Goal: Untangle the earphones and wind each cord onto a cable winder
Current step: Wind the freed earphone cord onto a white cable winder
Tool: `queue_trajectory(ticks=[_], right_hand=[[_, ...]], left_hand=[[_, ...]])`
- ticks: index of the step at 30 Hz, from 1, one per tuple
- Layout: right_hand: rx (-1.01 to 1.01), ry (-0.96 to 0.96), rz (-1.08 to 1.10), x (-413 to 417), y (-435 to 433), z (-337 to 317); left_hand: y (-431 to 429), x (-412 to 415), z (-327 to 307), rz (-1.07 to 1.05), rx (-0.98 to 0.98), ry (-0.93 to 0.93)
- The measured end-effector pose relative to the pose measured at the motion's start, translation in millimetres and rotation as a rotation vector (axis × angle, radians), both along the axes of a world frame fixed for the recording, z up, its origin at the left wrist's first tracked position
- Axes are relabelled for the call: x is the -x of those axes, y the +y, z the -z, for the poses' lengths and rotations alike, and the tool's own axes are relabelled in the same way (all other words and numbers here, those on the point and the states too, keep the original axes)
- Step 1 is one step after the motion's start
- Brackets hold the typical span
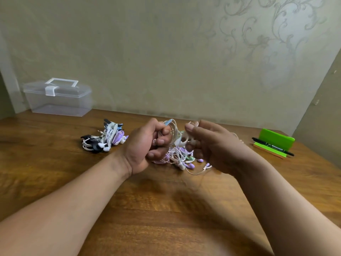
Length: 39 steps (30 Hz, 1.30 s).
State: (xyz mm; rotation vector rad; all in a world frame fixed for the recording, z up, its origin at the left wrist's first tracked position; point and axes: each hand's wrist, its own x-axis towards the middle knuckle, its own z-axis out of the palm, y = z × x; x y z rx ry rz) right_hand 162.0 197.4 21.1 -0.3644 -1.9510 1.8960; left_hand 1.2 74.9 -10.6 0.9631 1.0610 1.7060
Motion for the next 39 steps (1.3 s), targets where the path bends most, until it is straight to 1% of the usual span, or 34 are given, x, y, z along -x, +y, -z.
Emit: queue_trajectory(ticks=[3, 5, 8, 15, 18, 23, 27, 30, 33, 36, 39], right_hand=[[0.091, 0.011, -0.075, 15.8, -3.4, 8.5], [0.107, -0.024, -0.103, 17.0, -5.0, 17.3], [0.131, -0.077, -0.086, 12.3, -4.2, 23.6], [0.174, -0.048, -0.161, -0.3, -1.7, 24.5], [0.192, -0.031, -0.144, -0.5, -3.6, 24.6], [0.194, -0.024, -0.086, 1.2, -4.3, 25.7], [0.138, -0.009, -0.043, 4.6, 0.1, 28.3], [0.084, 0.005, 0.052, 8.6, -0.8, 32.7], [0.026, 0.015, 0.096, 9.9, -6.7, 33.1], [0.007, 0.014, 0.094, 8.5, -11.9, 29.8], [-0.049, 0.021, 0.082, 6.9, -13.2, 30.1]], left_hand=[[0.4, 5.9, 0.1, -0.038, -0.025, -0.002], [1.9, 7.2, 2.5, -0.067, -0.028, 0.039], [3.4, 7.7, 6.1, -0.07, -0.017, 0.076], [7.5, 2.1, 7.9, -0.143, 0.013, 0.19], [7.8, -1.9, 10.1, -0.139, 0.018, 0.225], [7.2, -9.3, 8.9, -0.102, 0.023, 0.222], [7.1, -14.0, 9.6, -0.043, 0.03, 0.246], [6.9, -14.9, 9.1, -0.021, 0.014, 0.261], [6.7, -16.5, 8.3, -0.013, -0.003, 0.308], [4.3, -18.7, 6.4, 0.005, -0.009, 0.392], [0.0, -21.0, 4.8, 0.016, -0.021, 0.546]])
